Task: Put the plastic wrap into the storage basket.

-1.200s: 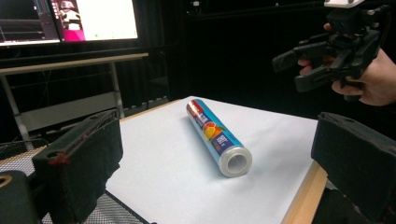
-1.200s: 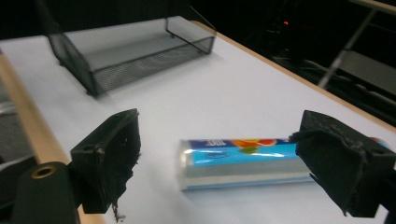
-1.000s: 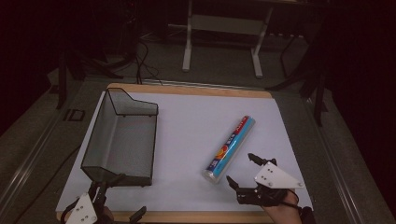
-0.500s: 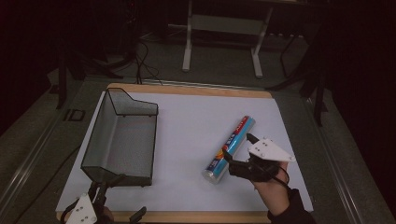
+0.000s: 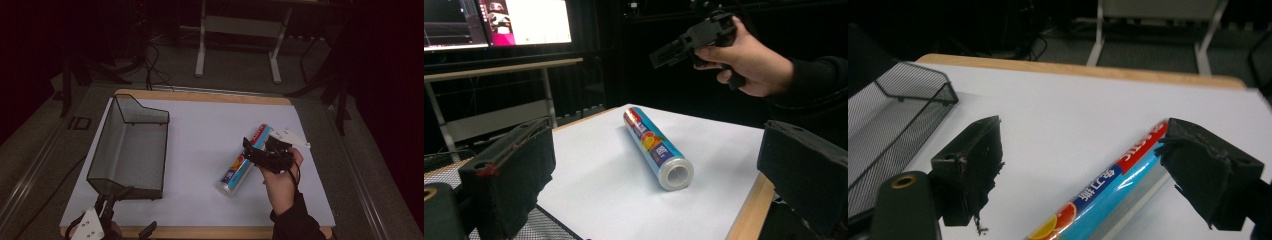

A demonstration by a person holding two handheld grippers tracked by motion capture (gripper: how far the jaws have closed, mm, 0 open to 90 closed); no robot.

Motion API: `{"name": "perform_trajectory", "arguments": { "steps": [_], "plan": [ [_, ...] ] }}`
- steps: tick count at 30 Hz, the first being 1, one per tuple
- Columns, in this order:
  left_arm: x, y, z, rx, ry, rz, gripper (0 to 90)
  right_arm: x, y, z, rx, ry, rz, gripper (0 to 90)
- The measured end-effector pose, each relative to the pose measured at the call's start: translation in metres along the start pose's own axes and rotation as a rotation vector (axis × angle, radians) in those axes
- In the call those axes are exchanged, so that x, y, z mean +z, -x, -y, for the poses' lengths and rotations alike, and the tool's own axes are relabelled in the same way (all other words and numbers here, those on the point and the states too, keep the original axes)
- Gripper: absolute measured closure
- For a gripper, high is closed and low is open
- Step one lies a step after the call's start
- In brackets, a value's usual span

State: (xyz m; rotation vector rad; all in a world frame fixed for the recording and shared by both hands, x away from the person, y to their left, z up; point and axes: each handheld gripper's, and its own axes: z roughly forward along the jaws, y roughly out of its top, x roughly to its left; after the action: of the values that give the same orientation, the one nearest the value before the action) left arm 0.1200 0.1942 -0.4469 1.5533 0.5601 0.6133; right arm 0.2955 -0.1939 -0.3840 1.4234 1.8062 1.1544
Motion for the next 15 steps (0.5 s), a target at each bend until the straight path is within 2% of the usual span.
{"name": "perform_trajectory", "arguments": {
  "steps": [4, 10, 11, 15],
  "plan": [
    [0.000, 0.000, 0.000, 0.001, 0.003, -0.001, 2.8, 0.017, 0.008, -0.001, 0.091, -0.056, 0.017, 16.5],
    [0.000, 0.000, 0.000, 0.002, 0.000, -0.001, 2.7, 0.037, 0.017, 0.000, 0.135, -0.108, 0.080, 16.3],
    [0.000, 0.001, 0.000, 0.002, 0.000, 0.000, 2.8, 0.041, 0.019, 0.001, 0.144, -0.122, 0.093, 13.8],
    [0.000, 0.001, 0.000, 0.003, -0.001, 0.000, 2.7, 0.056, 0.024, 0.003, 0.197, -0.180, 0.103, 11.3]
  ]
}}
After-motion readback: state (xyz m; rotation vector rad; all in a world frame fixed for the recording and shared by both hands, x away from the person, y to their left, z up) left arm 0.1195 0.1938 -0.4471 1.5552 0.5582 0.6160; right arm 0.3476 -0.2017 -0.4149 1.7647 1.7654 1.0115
